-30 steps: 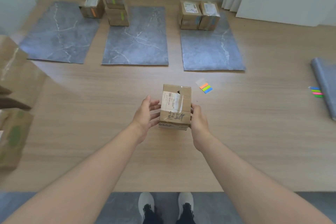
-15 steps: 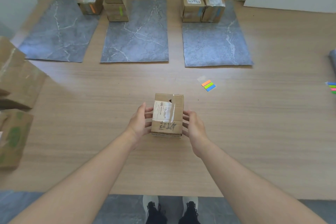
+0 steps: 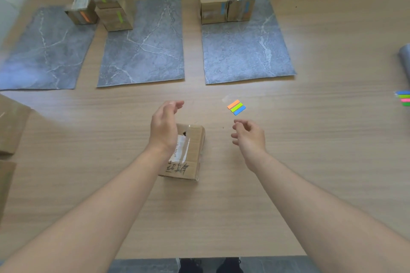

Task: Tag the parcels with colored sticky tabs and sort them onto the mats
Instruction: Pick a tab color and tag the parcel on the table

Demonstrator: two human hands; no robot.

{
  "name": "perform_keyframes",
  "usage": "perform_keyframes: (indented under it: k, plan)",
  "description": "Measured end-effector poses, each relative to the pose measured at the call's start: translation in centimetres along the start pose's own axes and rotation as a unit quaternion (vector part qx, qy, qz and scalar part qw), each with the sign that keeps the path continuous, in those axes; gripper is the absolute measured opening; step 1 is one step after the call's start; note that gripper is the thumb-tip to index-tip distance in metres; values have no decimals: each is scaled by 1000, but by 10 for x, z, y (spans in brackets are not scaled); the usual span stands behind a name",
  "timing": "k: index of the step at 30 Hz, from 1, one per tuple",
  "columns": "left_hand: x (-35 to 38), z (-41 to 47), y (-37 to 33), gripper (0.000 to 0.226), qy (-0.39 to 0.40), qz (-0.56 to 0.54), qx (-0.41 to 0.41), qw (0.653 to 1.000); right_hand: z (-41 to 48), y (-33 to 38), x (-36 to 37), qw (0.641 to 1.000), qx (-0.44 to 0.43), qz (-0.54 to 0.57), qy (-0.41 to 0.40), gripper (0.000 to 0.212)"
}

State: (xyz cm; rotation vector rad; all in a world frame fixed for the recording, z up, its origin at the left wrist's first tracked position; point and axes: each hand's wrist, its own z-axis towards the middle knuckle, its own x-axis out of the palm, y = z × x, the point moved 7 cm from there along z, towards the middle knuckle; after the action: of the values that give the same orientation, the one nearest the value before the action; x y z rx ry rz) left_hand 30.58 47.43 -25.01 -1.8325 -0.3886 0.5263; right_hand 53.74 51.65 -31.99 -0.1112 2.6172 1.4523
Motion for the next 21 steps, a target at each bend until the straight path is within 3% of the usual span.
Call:
perform_keyframes:
  k: [6,9,12,15,21]
  plan:
    - [81,28,-4,53,55,-22,-51,997,64,21,-14,984,-83,-154,-26,21]
    - [121,42,8,46,98,-11,-100,990,96,21,-10,963,-127,-236,-20,22]
    - [153,53,22,53,127,-17,-157,979,117,16,-3,941,-171,-291,-15,22]
    - [172,61,36,57,137,-30,-193,971,126,15,0,927,-205,-313,-14,19]
    - [189,69,50,57,163,5,-189,968,136,19,-5,940,-182,-288,-11,21]
